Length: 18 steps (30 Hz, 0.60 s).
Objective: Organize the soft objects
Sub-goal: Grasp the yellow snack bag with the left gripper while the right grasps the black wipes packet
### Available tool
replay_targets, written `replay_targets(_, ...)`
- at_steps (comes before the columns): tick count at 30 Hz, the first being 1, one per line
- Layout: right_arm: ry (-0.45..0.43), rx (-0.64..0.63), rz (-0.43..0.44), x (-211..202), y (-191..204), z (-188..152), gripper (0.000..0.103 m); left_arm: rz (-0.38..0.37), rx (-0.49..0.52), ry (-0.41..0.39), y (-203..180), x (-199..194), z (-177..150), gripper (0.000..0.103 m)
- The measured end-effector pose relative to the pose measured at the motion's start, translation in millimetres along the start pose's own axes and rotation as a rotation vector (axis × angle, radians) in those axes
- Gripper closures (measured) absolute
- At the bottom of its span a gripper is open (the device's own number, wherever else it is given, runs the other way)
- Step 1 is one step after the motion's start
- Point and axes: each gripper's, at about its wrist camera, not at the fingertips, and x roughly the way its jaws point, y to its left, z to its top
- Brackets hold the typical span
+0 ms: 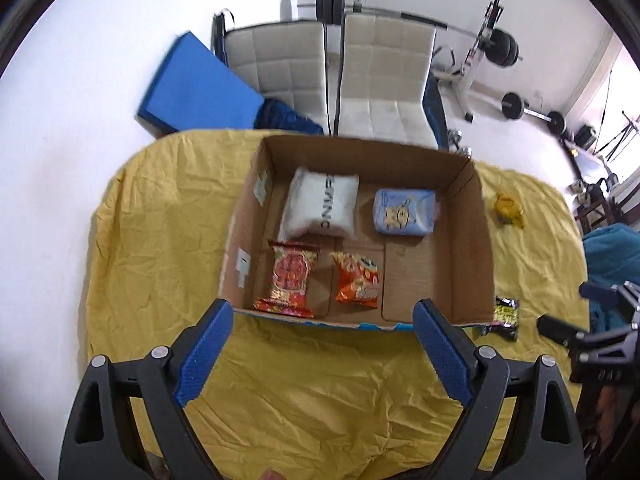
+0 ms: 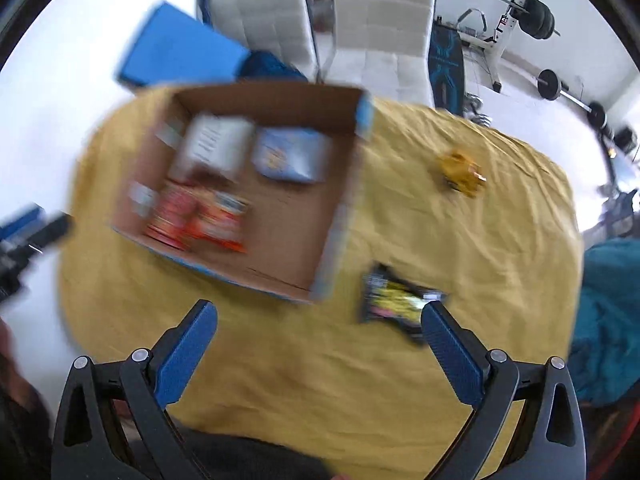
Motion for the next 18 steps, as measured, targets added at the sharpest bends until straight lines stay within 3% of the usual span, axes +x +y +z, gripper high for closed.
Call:
replay_targets(4, 0.21, -0.133, -0.094, 82, -49, -5, 0.0, -0.02, 0.005, 0.101, -14, 47, -4, 0.011)
replay_targets(8, 0.322, -0.361, -0.137, 148, -59, -12, 0.0, -0.042, 0.021, 0.17, -29, 80, -6, 0.011)
replay_targets(11, 0.397, -0.478, -0.113, 189, -57, -16, 0.0, -0.042, 0.035, 0.208, -39, 98, -6, 0.011)
replay_targets(16, 0.493, -0.522, -0.086, 235, -63, -18, 0.001, -0.05, 0.021, 0.277, -47, 126, -5, 0.011)
replay_targets(18, 0.469, -0.496, -0.068, 231, -68, -13, 0.005, -0.035, 0.019, 0.285, -50, 131, -7, 0.011)
